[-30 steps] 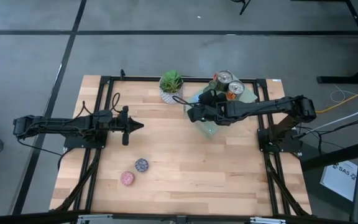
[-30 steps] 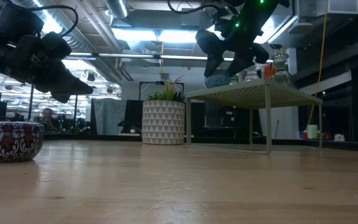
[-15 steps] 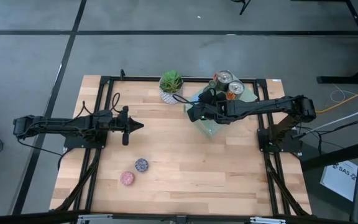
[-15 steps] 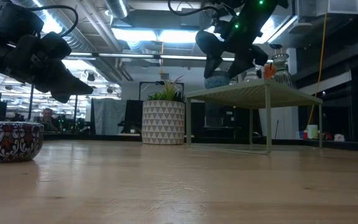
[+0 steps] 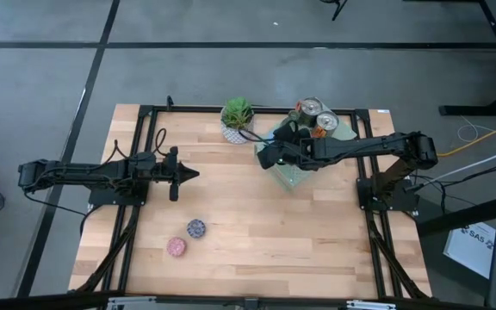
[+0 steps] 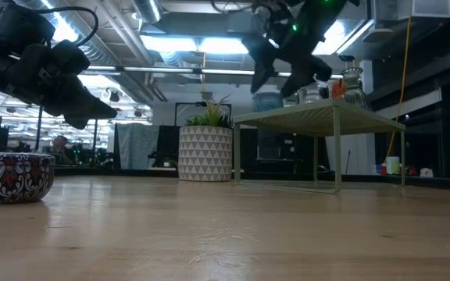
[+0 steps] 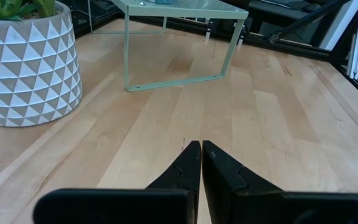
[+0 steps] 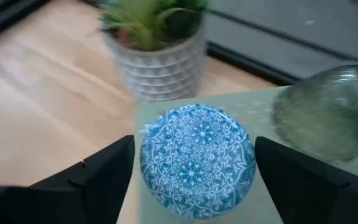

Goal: Pick & Place candle stick holders
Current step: Put the blue scented candle on the shelf, then align the black and red scented candle with the other blue scented candle on the shelf

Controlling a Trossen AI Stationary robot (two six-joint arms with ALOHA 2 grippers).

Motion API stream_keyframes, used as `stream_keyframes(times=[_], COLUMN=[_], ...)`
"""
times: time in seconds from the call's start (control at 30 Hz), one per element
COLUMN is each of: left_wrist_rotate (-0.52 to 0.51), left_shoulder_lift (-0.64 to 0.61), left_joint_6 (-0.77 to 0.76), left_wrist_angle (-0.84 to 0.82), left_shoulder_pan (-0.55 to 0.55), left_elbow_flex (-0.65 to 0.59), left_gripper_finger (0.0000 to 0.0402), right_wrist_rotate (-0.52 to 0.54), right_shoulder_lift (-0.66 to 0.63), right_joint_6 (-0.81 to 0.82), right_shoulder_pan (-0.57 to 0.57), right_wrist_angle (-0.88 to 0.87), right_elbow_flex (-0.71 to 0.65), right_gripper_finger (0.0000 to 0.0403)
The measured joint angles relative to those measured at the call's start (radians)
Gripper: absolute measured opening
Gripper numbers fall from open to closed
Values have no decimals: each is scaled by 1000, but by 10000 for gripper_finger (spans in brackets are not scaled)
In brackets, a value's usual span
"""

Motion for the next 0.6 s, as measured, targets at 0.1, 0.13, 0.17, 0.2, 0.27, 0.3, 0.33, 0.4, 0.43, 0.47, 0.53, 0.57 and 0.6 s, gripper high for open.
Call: stream_keyframes(times=[0.1,0.13,0.17,0.2,0.27,0.3,0.33,0.4,0.43,0.47,0.53,0.57,0.6], left_wrist_rotate=[0,0,0,0,0,0,0,0,0,0,0,0,0], left_shoulder_lift=[0,0,0,0,0,0,0,0,0,0,0,0,0], left_joint_6=[0,0,0,0,0,0,0,0,0,0,0,0,0], left_wrist_angle=[0,0,0,0,0,0,0,0,0,0,0,0,0], left_shoulder_pan=[0,0,0,0,0,0,0,0,0,0,0,0,0], left_elbow_flex=[0,0,0,0,0,0,0,0,0,0,0,0,0], left_gripper_finger=[11,12,12,13,12,11,11,10,11,12,13,13,12], right_wrist_rotate=[-68,-81,-89,-101,-109,-110,-110,-115,-115,-115,-120,-130,-145], right_shoulder_lift=[-7,-7,-7,-7,-7,-8,-8,-8,-8,-8,-9,-9,-9], right_joint_6=[-30,-46,-56,-57,-59,-59,-59,-60,-61,-62,-70,-82,-97], right_shoulder_pan=[0,0,2,7,21,32,45,77,96,116,161,184,211], right_wrist_angle=[-45,-70,-107,-156,-216,-241,-263,-304,-323,-338,-376,-394,-403], right_elbow_flex=[75,108,140,175,236,261,281,323,343,361,387,394,398], right_gripper_finger=[332,332,332,332,332,332,332,332,332,332,332,332,332])
